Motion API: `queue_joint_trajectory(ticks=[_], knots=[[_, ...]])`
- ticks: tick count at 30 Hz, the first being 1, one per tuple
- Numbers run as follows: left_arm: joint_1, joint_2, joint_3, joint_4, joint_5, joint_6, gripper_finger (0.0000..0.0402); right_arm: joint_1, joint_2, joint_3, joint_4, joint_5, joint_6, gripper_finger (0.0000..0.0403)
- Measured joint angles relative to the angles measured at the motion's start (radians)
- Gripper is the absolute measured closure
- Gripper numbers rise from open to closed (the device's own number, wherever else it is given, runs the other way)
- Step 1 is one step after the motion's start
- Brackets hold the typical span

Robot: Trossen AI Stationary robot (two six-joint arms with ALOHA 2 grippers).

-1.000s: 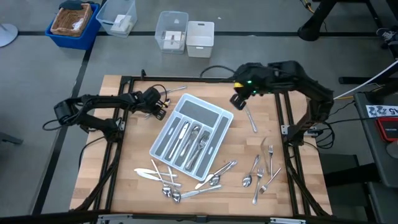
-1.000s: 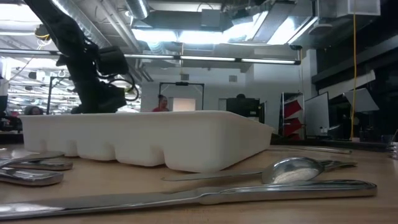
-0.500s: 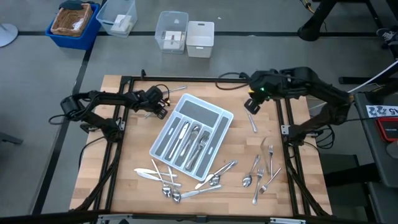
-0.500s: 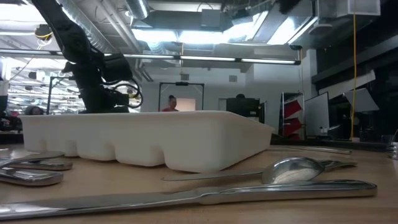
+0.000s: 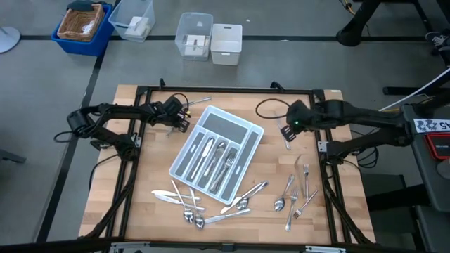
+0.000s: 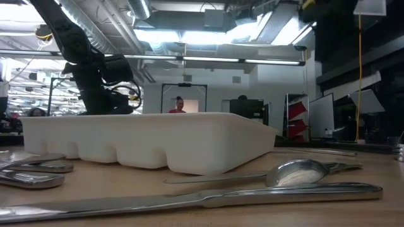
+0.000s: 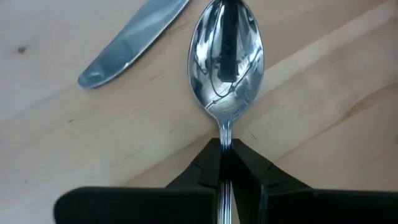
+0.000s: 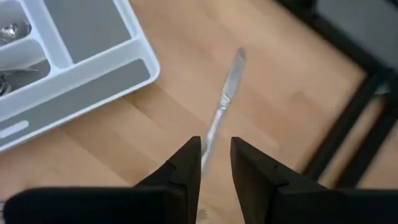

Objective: Sort silverware
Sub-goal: Put the silver spoon into the white cutlery tray

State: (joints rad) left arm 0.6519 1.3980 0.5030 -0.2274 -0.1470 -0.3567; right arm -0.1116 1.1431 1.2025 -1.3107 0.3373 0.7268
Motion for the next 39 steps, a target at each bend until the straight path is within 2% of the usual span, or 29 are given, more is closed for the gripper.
queue_joint_trajectory(ticks=[10, 18, 22, 28, 33, 39], knots=[[-0.002, -0.152, -0.004, -0.018, 0.182, -0.098, 0.0397, 0.0, -0.022, -0.35, 0.281, -0.11, 0.105, 0.0314], [-0.017, -0.334, -0.002, -0.052, 0.319, -0.215, 0.0397, 0.0, -0.022, -0.459, 0.322, -0.124, 0.191, 0.0314], [-0.087, -0.392, -0.002, -0.043, 0.366, -0.322, 0.0396, 0.0, -0.022, -0.485, 0.332, -0.103, 0.237, 0.0314], [-0.302, -0.393, -0.001, 0.018, 0.334, -0.476, 0.0397, 0.0, -0.022, -0.533, 0.392, -0.023, 0.354, 0.0314], [-0.489, -0.369, 0.0, 0.153, 0.216, -0.604, 0.0392, 0.0, -0.018, -0.545, 0.432, 0.008, 0.393, 0.0314], [-0.663, -0.29, 0.0, 0.312, 0.045, -0.705, 0.0395, 0.0, -0.019, -0.545, 0.456, 0.029, 0.394, 0.0314]])
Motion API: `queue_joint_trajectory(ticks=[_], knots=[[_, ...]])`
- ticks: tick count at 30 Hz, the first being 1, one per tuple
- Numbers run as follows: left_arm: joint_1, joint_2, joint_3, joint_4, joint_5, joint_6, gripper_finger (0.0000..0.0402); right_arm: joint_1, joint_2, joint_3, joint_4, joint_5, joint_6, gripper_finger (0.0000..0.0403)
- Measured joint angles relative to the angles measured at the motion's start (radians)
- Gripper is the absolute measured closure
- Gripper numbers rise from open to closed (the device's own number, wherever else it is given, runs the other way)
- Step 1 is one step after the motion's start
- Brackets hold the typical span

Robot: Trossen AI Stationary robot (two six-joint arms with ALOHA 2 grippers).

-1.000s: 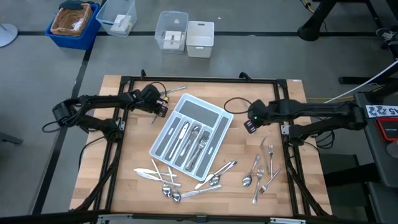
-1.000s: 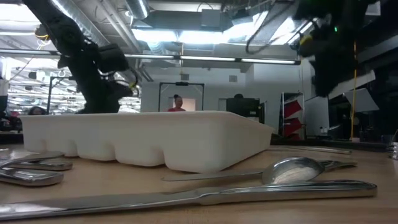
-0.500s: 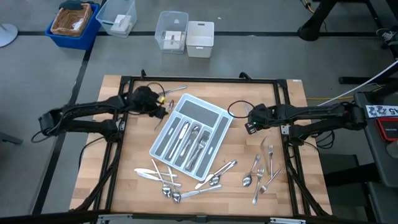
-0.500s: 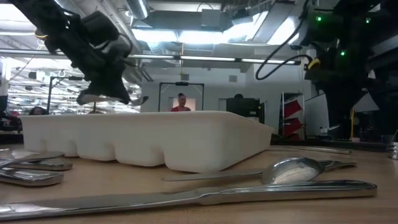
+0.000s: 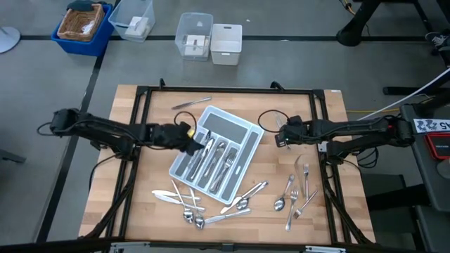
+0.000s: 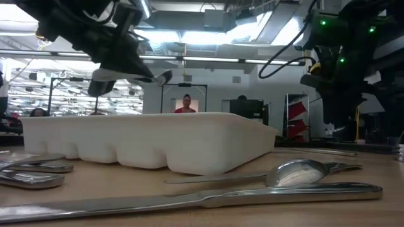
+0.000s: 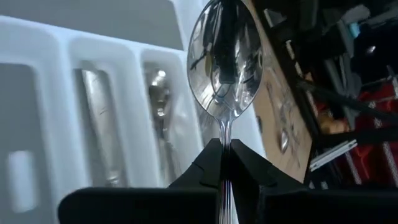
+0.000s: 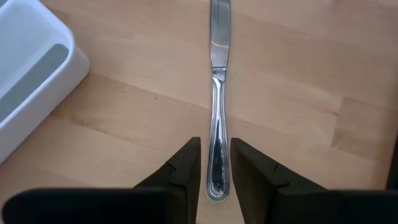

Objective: Sort silverware
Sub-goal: Put the silver spoon into the white cutlery tray

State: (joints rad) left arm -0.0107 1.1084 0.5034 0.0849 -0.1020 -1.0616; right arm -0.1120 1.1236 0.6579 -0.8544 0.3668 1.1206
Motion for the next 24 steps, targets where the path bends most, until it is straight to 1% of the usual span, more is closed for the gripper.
queue_joint_trajectory(ticks=[3, 6, 11, 13, 16, 20, 24], knots=[[-0.06, 0.071, 0.0, 0.078, -0.073, -0.032, 0.0392, 0.0, 0.003, 0.0, 0.0, 0.0, 0.0, 0.0314], [-0.097, 0.161, 0.0, 0.171, -0.116, -0.065, 0.0386, 0.0, 0.005, 0.0, 0.002, 0.0, 0.0, 0.0314], [-0.123, 0.314, 0.0, 0.353, -0.119, -0.09, 0.0387, 0.0, 0.008, 0.0, 0.017, 0.0, 0.0, 0.0314], [-0.127, 0.363, 0.001, 0.402, -0.119, -0.091, 0.0389, 0.0, 0.008, 0.0, 0.026, 0.0, 0.0, 0.0314], [-0.127, 0.42, 0.003, 0.43, -0.119, -0.093, 0.0389, 0.0, 0.008, 0.0, 0.032, 0.008, 0.0, 0.0314], [-0.127, 0.477, 0.004, 0.415, -0.127, -0.09, 0.0378, 0.0, 0.008, 0.0, 0.047, 0.01, 0.0, 0.0314], [-0.125, 0.509, 0.004, 0.422, -0.125, -0.088, 0.0367, 0.0, 0.008, 0.0, 0.048, 0.011, 0.0, 0.0314]])
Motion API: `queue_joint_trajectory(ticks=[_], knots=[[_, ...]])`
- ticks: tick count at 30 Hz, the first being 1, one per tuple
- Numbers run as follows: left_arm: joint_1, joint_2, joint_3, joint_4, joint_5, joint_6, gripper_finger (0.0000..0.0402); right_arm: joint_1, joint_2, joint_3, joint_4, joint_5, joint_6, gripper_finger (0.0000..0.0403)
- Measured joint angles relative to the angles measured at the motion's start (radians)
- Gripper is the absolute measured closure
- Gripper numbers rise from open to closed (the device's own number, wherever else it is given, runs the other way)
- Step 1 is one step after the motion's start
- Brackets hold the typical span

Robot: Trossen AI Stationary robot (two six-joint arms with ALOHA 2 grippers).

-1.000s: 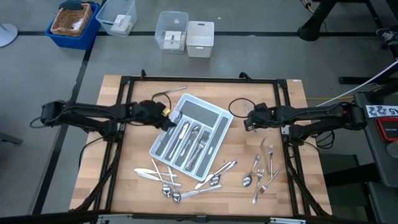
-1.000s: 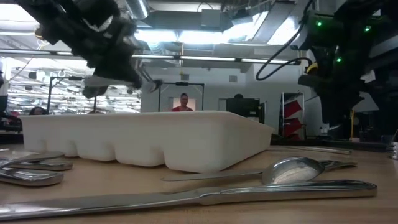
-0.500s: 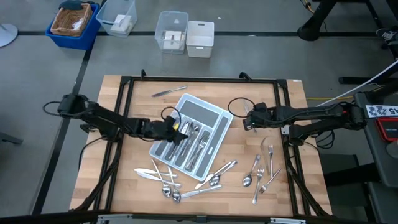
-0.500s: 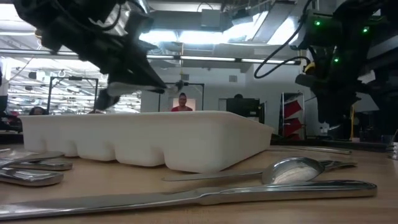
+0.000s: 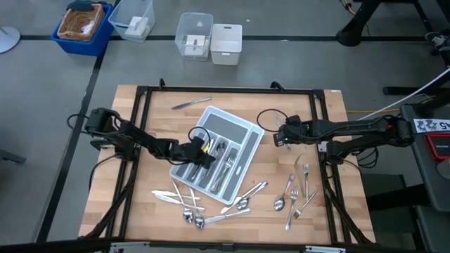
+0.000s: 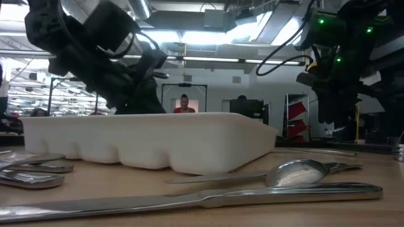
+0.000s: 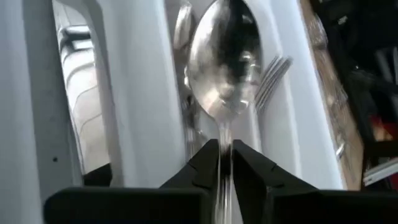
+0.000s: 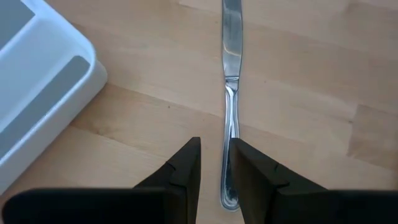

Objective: Sort silverware
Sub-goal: Put the silver spoon into the white cutlery tray, then put the silver knife into the white cutlery tray

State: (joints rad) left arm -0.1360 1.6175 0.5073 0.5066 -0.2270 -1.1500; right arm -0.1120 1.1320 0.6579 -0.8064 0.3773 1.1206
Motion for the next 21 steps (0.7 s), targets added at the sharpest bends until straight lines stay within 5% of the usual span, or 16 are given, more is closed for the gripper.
queue_joint_trajectory(ticks=[12, 21], knots=[[-0.001, -0.006, 0.0, 0.015, 0.008, -0.042, 0.0311, -0.007, 0.014, 0.0, 0.031, 0.028, 0.0, 0.0287], [-0.002, -0.115, 0.001, 0.028, 0.014, 0.007, 0.032, -0.176, 0.089, 0.0, 0.058, -0.053, -0.08, 0.0274]])
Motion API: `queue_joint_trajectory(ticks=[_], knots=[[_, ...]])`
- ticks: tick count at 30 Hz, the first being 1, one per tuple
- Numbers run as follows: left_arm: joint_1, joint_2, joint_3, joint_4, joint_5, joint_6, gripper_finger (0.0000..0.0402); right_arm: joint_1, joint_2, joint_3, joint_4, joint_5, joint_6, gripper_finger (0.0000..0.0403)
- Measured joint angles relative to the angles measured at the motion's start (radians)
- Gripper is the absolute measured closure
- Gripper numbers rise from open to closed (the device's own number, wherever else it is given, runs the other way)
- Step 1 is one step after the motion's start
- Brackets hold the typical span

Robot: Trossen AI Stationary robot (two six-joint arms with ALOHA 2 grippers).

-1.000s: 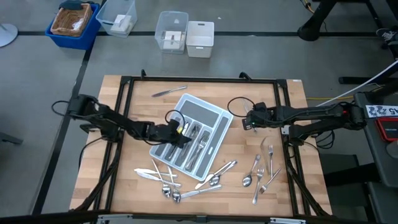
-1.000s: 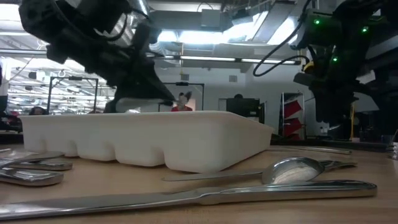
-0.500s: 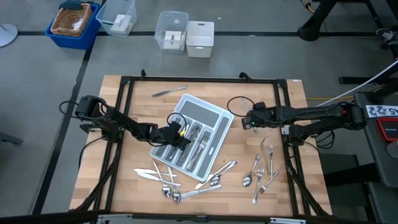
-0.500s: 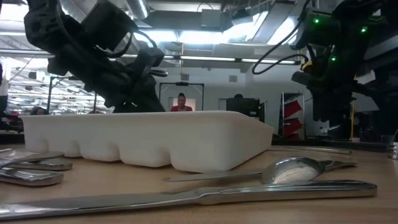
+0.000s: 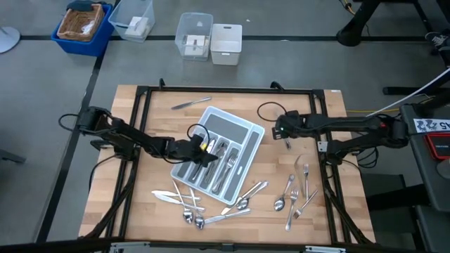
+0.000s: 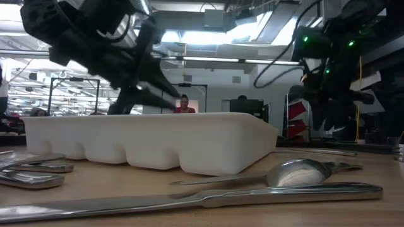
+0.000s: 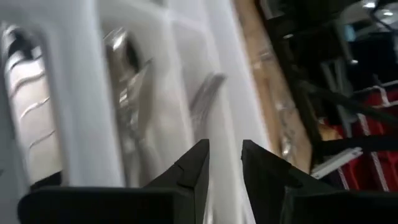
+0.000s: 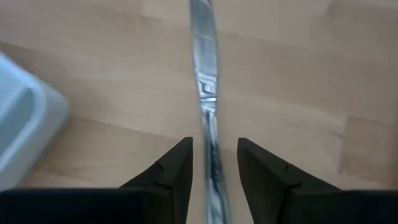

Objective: Sort silverware
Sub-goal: Put the silver knife into the white cutlery tray

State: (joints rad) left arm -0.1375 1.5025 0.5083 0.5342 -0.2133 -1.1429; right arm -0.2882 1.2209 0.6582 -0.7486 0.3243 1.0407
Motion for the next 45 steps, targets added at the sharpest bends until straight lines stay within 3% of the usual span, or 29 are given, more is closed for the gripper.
queue_joint_trajectory(ticks=[10, 22, 35, 45], knots=[[0.002, -0.12, 0.0, 0.001, -0.006, 0.092, 0.0323, -0.14, 0.162, 0.0, 0.113, -0.134, -0.147, 0.0274], [0.002, -0.128, -0.001, 0.0, -0.007, 0.096, 0.0323, -0.158, 0.286, 0.006, 0.13, -0.169, -0.235, 0.0275], [0.002, -0.128, -0.001, 0.0, -0.007, 0.102, 0.0323, -0.158, 0.298, 0.006, 0.137, -0.221, -0.238, 0.0377], [0.002, -0.128, -0.001, 0.0, -0.007, 0.098, 0.0323, -0.159, 0.304, 0.032, 0.121, -0.244, -0.238, 0.0371]])
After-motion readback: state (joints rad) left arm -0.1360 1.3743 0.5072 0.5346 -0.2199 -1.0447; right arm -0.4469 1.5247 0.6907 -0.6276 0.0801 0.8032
